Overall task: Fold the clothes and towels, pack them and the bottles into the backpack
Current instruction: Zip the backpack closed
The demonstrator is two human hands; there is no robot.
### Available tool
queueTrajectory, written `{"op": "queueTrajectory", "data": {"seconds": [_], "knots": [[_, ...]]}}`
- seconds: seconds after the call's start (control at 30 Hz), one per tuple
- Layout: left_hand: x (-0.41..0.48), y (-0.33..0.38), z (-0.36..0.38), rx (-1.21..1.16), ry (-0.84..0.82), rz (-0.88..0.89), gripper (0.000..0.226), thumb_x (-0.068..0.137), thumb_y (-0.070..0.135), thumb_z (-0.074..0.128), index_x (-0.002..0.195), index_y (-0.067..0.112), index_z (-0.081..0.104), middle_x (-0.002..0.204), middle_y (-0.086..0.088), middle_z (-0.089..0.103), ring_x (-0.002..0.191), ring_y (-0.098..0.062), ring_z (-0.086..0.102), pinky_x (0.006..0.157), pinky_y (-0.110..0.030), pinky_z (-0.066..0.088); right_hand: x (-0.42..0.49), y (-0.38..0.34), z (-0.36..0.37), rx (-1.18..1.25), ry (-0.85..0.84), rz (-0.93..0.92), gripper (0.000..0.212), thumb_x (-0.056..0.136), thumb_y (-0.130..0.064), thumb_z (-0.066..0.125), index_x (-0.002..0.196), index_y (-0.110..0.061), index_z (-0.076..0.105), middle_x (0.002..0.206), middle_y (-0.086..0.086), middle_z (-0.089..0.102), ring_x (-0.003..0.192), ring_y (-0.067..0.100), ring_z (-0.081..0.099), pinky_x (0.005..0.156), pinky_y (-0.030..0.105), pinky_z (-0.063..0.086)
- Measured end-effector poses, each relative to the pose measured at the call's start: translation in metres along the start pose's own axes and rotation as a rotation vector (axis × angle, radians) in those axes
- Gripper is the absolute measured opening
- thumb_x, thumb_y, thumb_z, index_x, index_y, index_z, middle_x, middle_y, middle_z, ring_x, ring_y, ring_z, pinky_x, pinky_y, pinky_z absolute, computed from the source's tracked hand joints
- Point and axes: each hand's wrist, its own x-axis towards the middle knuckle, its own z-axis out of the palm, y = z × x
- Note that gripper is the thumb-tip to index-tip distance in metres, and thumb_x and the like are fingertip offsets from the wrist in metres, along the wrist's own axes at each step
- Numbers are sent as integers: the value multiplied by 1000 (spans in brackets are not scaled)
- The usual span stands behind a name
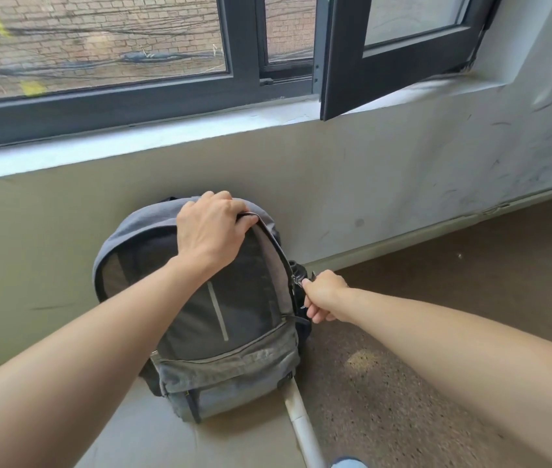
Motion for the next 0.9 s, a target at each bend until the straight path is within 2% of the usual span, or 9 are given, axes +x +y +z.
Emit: {"op": "queueTrajectory", "data": {"seconds": [0.1, 0.17, 0.23, 0.37, 0.43, 0.5, 0.67, 0.8, 0.9], "knots": [[1, -3, -2, -6, -8, 7, 31, 101, 50, 55, 109, 31, 77, 95, 1, 66, 97, -27, 58, 74, -35, 33, -2, 5, -2, 24, 52, -65, 64, 106, -48, 39, 78, -5, 77, 70, 7, 76, 55, 19, 70, 55, 24, 49], [0, -7, -3, -21, -11, 39, 29, 101, 48, 57, 110, 29, 77, 94, 0, 67, 95, -29, 59, 73, -36, 34, -9, 20, 0, 43, 43, -125, 72, 105, -54, 34, 69, -7, 76, 64, 3, 75, 60, 20, 73, 67, 29, 55], [-2, -13, -2, -24, -3, 82, 27, 101, 44, 59, 111, 25, 75, 95, -3, 68, 92, -31, 60, 74, -38, 38, -20, 40, 8, -57, -47, -236, 67, 103, -54, 37, 71, -10, 75, 67, 2, 75, 67, 20, 73, 79, 37, 58], [-10, -22, 3, -11, -11, 182, 23, 99, 35, 63, 115, 20, 71, 100, -5, 67, 94, -33, 60, 80, -45, 46, -35, 58, 29, -330, -167, -508, 19, 102, -36, 55, 107, -23, 69, 104, -5, 70, 95, 15, 66, 92, 42, 57], [-13, -24, 5, 4, -20, 235, 27, 97, 31, 66, 121, 19, 68, 106, -8, 67, 99, -36, 60, 80, -47, 48, -33, 50, 30, -282, -133, -559, 26, 102, -28, 57, 127, -26, 60, 126, -4, 63, 113, 16, 61, 100, 39, 52], [-16, -25, 8, 38, -24, 274, 34, 94, 28, 68, 126, 18, 66, 110, -9, 66, 101, -38, 60, 78, -49, 49, -28, 40, 25, -229, -83, -557, 31, 103, -24, 56, 134, -26, 54, 135, -4, 56, 122, 20, 57, 103, 40, 50], [-20, -26, 13, 37, -45, 295, 47, 90, 27, 71, 135, 18, 61, 112, -9, 65, 99, -36, 59, 78, -47, 48, -11, 38, 30, -260, -93, -491, 28, 100, -20, 61, 126, -23, 50, 134, 0, 58, 118, 24, 60, 99, 44, 53], [-21, -27, 14, -11, -74, 256, 45, 92, 28, 68, 136, 21, 60, 112, -6, 64, 102, -34, 58, 82, -45, 47, -3, 42, 42, -205, -246, -315, 38, 101, -19, 61, 133, -16, 41, 126, 8, 57, 95, 22, 65, 77, 34, 59], [-21, -30, 12, -34, -88, 241, 43, 93, 28, 66, 135, 21, 61, 113, -6, 65, 103, -33, 57, 83, -45, 47, 1, 42, 45, -89, -294, -223, 35, 103, -22, 57, 133, -5, 53, 103, 8, 63, 76, 15, 59, 61, 25, 50]]}}
